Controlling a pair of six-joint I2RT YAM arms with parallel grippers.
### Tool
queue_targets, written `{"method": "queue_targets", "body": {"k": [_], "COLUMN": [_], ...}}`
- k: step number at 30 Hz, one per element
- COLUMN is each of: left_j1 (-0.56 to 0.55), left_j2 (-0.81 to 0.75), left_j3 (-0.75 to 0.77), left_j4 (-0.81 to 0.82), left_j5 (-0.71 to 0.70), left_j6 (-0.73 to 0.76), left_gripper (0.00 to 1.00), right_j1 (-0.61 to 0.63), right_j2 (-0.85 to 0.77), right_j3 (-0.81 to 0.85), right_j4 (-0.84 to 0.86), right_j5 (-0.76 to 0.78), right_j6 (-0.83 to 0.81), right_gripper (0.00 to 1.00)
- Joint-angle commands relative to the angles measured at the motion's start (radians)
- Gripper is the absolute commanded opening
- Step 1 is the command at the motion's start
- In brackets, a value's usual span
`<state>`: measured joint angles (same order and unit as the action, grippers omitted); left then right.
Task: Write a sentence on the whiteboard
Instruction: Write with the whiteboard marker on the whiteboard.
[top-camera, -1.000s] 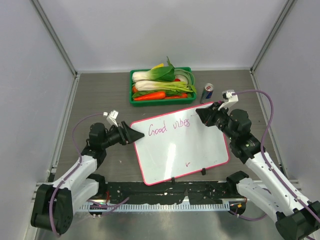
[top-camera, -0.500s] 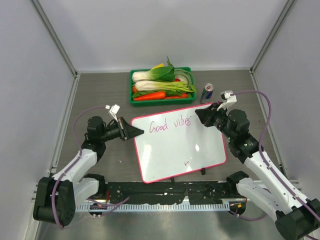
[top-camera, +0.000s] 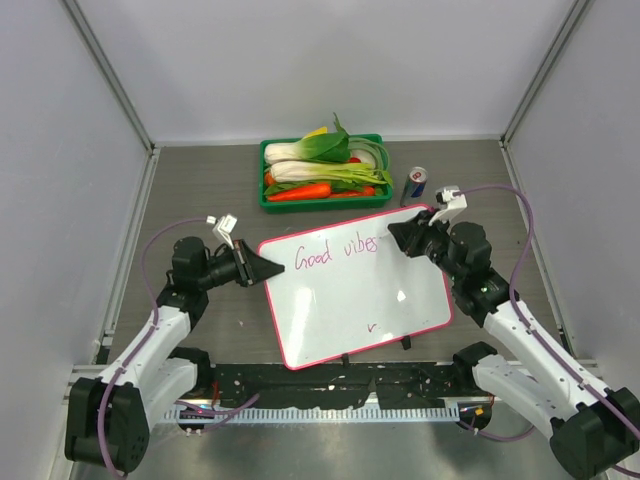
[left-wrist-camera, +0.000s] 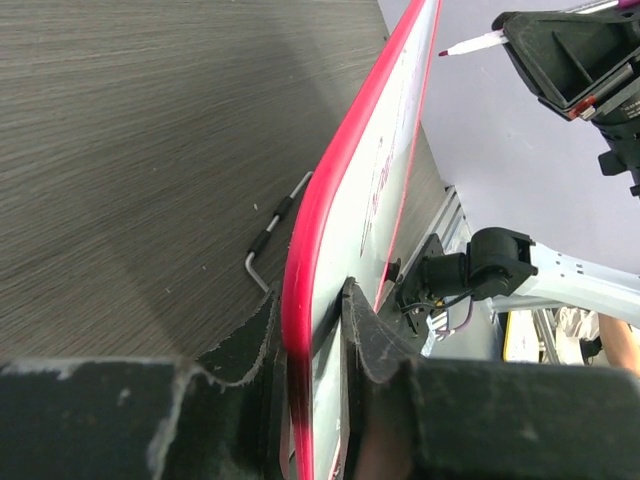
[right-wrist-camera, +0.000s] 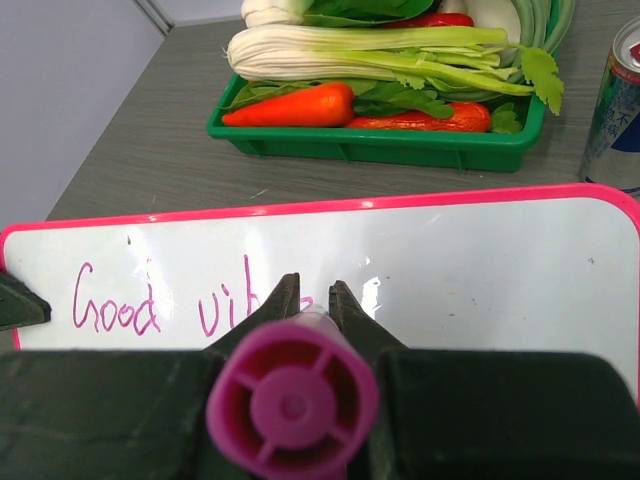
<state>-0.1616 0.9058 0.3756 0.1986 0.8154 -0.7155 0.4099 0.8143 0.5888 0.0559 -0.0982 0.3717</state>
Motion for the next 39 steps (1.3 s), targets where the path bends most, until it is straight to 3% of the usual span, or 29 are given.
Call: {"method": "queue_targets", "body": {"k": [1,20,34,39], "left_j1": [0.028,0.028,0.030,0.030], "left_j2": [0.012,0.030,0.044,0.044], "left_j3": [-0.024,-0.010,-0.006,-0.007], "left_j4": [-0.102,-0.096,-0.094,-0.093], "left_j5": [-0.297,-0.289,-0.292,-0.294], "left_j6": [0.245,0.241,0.237,0.238], "left_gripper": [0.00,0.00,0.00,0.00], "right_j1": [-0.005,-0.002,-0.003,-0.002], "right_j2": [-0.003,0.071,0.046,0.046], "right_j3": [0.006,0.028,0.046,0.054], "right_j4": [0.079,0.038,-0.042,-0.028], "right_j5": [0.015,0.055,0.201,0.167], "right_j6": [-0.022,-0.028,-0.040,-0.039], "right_gripper": [0.01,0.01,0.02,0.02]}}
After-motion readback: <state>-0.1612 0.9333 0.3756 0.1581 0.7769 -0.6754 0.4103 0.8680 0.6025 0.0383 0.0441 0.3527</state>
